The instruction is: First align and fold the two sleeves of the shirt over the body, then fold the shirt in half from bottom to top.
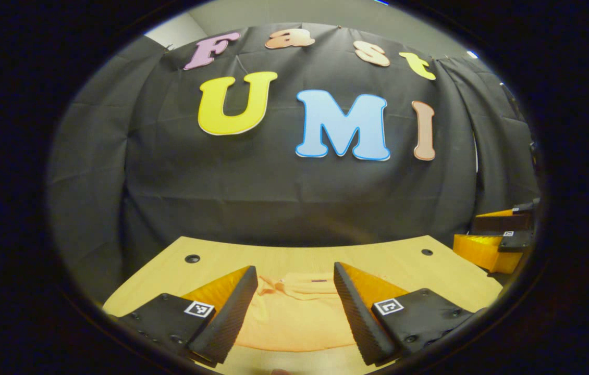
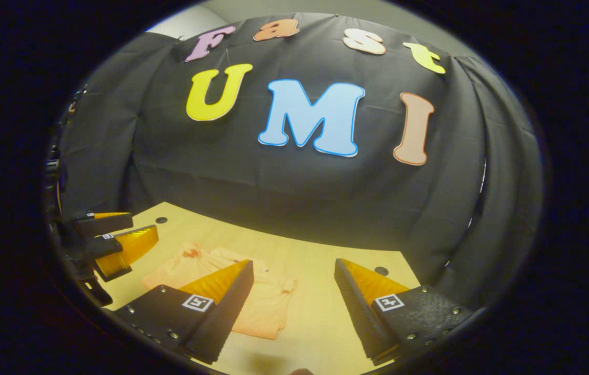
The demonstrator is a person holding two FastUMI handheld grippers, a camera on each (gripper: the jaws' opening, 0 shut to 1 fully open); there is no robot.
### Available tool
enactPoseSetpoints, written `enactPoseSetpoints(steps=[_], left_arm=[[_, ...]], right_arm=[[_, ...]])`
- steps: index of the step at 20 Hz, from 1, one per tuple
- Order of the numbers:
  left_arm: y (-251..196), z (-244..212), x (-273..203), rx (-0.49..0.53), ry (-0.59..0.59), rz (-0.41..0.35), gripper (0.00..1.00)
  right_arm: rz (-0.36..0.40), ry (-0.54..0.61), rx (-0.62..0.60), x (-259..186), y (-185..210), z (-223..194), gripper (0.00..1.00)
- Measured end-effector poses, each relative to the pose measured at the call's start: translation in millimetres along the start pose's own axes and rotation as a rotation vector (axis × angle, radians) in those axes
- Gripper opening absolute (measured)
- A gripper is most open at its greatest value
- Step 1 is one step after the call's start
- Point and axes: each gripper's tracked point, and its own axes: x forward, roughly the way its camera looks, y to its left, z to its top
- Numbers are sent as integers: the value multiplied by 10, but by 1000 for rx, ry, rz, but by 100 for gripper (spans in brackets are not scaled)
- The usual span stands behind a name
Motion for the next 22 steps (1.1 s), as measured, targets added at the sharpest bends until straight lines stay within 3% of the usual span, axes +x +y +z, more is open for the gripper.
enactPoseSetpoints(steps=[5,10,22], left_arm=[[-188,-27,-594,-47,-35,56,94],[-318,40,-1010,-44,-67,62,94],[-247,172,-1135,-9,-89,0,94]], right_arm=[[47,-68,-24,-529,-39,34,96],[61,-114,-24,-928,-45,100,98],[13,-135,1,-1051,34,118,98]])
